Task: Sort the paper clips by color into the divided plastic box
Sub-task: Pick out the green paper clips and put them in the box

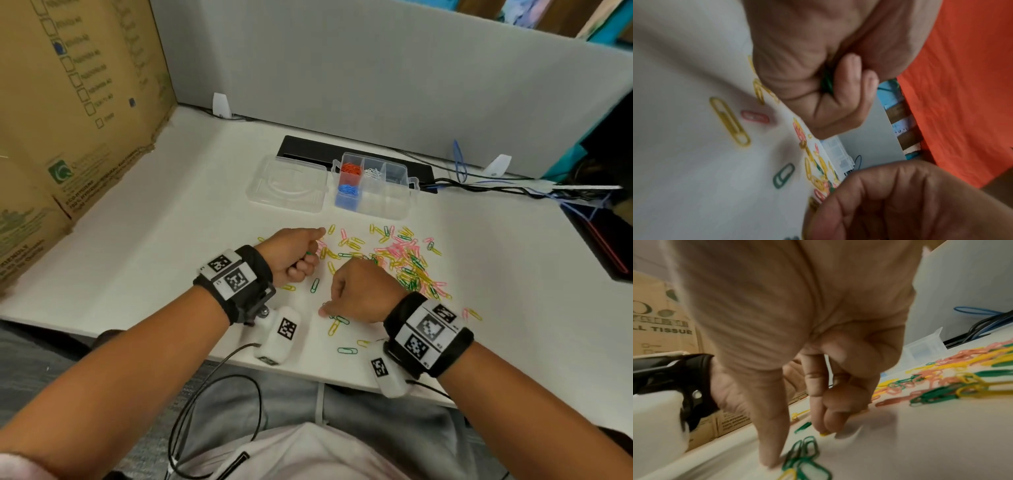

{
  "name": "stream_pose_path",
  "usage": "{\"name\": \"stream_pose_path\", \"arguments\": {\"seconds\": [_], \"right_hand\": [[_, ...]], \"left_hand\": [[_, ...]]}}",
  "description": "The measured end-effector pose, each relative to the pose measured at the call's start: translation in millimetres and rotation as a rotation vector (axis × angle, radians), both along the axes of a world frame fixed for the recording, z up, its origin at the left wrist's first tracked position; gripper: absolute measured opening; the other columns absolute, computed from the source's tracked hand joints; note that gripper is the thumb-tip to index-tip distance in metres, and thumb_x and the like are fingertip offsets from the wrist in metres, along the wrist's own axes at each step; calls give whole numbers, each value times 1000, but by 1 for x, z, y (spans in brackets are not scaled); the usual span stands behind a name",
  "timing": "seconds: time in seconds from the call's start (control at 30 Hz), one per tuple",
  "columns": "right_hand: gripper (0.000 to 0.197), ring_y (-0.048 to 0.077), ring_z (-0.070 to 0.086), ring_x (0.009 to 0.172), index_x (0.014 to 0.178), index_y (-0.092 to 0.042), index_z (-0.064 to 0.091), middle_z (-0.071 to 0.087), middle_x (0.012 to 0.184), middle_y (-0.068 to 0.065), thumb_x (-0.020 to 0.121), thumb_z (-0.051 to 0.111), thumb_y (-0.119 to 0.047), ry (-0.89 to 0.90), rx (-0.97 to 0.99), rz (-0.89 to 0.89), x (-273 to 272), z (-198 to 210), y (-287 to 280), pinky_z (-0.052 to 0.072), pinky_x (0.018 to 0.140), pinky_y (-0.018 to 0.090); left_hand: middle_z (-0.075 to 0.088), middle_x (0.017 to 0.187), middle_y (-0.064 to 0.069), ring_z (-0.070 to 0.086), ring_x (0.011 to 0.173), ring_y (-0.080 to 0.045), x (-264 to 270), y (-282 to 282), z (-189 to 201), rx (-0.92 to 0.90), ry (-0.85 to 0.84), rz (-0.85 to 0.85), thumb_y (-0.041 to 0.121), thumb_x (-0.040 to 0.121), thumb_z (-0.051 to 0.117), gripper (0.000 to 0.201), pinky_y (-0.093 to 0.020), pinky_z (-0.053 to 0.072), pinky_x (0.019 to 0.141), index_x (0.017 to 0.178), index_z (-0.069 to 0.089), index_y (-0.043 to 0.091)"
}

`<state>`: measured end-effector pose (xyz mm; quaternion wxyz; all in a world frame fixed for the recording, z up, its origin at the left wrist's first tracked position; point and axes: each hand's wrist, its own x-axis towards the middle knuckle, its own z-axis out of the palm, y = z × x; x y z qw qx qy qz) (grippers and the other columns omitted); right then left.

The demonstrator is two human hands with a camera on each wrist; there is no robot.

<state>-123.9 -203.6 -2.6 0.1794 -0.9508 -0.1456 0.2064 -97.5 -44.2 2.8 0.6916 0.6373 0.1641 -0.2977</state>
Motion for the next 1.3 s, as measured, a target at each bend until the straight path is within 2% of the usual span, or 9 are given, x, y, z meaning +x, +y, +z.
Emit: {"name": "stream_pose_path", "arguments": {"seconds": [0.17, 0.27, 0.37, 0.57, 0.7, 0.8, 0.97, 1.13, 1.3], "right_hand": [[6, 17, 66, 80, 75, -13, 73, 70, 80, -2, 76, 78, -17, -28, 13, 48, -3, 0, 3, 55, 71, 29], [14, 19, 64, 79, 71, -17, 69, 68, 78, -1, 76, 65, -5, -26, 12, 68, -3, 1, 2, 52, 67, 26], [12, 16, 60, 75, 74, -15, 66, 61, 75, -6, 75, 65, -4, 10, 11, 77, -1, 3, 0, 45, 60, 22], [14, 4, 54, 68, 85, -13, 74, 59, 71, -13, 78, 66, -4, 74, 97, 6, -3, 17, -25, 45, 64, 19], [9, 1, 53, 64, 86, -15, 73, 57, 68, -15, 79, 74, -8, 106, 39, 32, -16, 9, -27, 42, 59, 17], [5, 7, 57, 71, 84, -12, 74, 62, 74, -10, 80, 76, -12, 45, 11, 7, -18, 2, -25, 44, 59, 19], [12, 28, 68, 82, 83, 0, 71, 72, 88, 13, 78, 65, -9, 5, -66, 41, -15, -3, -18, 60, 74, 40], [15, 28, 68, 78, 79, -1, 69, 72, 87, 14, 76, 74, -15, 51, -48, 22, -9, 0, -15, 52, 61, 31], [14, 13, 59, 65, 67, -14, 63, 67, 75, 3, 75, 74, -15, 123, -12, 14, -6, 4, -18, 50, 61, 28]], "left_hand": [[54, 57, 1, 45, 40, -6, -5, -4, -5, -6, -22, 76, 37, 93, 63, 33, -13, 30, 34, 74, 46, 16], [44, 53, 4, 34, 39, -6, -4, -1, -4, 26, -42, 16, 41, 96, 58, 37, -15, 23, 33, 71, 47, 17], [33, 49, 6, 25, 41, -9, -2, 1, -2, 301, -139, -138, 42, 93, 62, 36, -19, 18, 37, 72, 52, 14], [57, 75, 1, 52, 69, -14, -2, -3, -2, 975, -364, -562, 47, 74, 80, 41, -25, 40, 60, 71, 55, 14], [54, 82, 2, 54, 83, -17, -2, -11, -4, 1117, -434, -642, 43, 74, 80, 42, -26, 43, 70, 83, 49, 17], [46, 73, 4, 51, 76, -16, -4, -13, -2, 1129, -442, -696, 39, 80, 75, 41, -25, 41, 66, 72, 43, 15], [48, 67, 0, 44, 60, -14, -9, -13, 5, 943, -408, -609, 27, 90, 59, 32, -25, 33, 53, 64, 48, 13], [34, 57, 0, 21, 44, -12, -13, -8, 7, 24, 7, -162, 16, 81, 43, 17, -18, 12, 40, 65, 36, 19], [30, 55, 2, 23, 40, -9, -21, -4, -8, -299, 125, -31, 20, 82, 38, 23, -16, 11, 37, 59, 34, 18]]}}
